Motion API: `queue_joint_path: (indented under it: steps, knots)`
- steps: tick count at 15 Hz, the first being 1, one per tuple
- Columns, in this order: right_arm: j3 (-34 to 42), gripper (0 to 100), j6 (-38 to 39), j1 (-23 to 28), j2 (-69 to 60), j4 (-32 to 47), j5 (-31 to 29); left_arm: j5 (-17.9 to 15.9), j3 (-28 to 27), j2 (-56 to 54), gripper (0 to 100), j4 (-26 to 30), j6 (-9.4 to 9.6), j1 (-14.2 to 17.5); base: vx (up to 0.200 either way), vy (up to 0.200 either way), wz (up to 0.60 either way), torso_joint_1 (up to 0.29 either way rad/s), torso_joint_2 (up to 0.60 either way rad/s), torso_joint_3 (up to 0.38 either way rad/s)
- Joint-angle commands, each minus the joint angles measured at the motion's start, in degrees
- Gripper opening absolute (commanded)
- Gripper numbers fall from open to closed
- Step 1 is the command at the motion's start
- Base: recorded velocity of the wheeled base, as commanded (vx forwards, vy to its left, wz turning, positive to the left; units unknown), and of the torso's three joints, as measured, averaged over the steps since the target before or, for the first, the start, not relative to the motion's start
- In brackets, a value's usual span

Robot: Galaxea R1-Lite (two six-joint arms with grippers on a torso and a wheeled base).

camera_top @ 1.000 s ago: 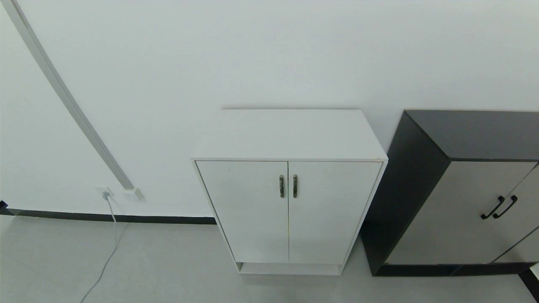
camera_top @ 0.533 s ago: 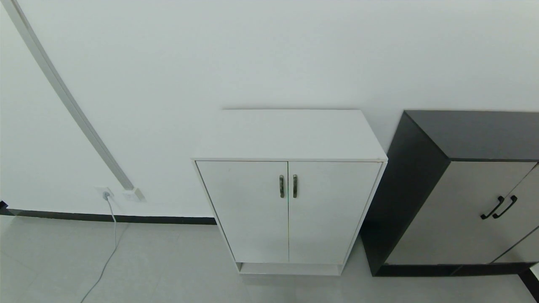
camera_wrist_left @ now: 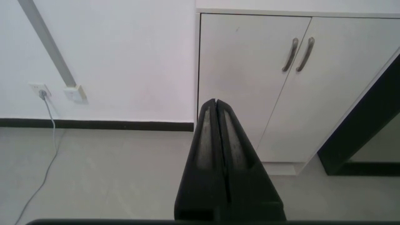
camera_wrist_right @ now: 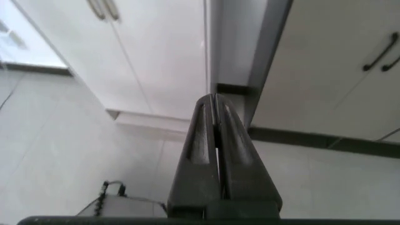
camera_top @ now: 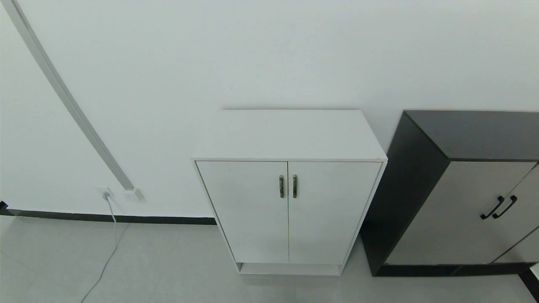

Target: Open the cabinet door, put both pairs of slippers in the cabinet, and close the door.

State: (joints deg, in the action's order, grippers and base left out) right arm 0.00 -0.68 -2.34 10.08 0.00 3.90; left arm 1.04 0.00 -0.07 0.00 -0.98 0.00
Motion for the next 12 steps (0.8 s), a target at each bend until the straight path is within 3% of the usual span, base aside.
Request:
queue_joint_path:
  steps: [1,5,12]
  knots:
    - [0.0,0,0.0,2.2,-3.1,0.0,0.0,0.0,0.0,0.1,0,0.0,0.01,0.0,0.000,0.000,0.00,0.000,0.00,0.000]
    - [0.0,0,0.0,2.9,-9.6,-0.1,0.1,0.0,0.0,0.1,0,0.0,-0.08,0.0,0.000,0.000,0.00,0.000,0.00,0.000]
    - [0.0,0,3.8,2.6,-10.1,-0.3,-0.9,0.0,0.0,0.1,0,0.0,-0.08,0.0,0.000,0.000,0.00,0.000,0.00,0.000]
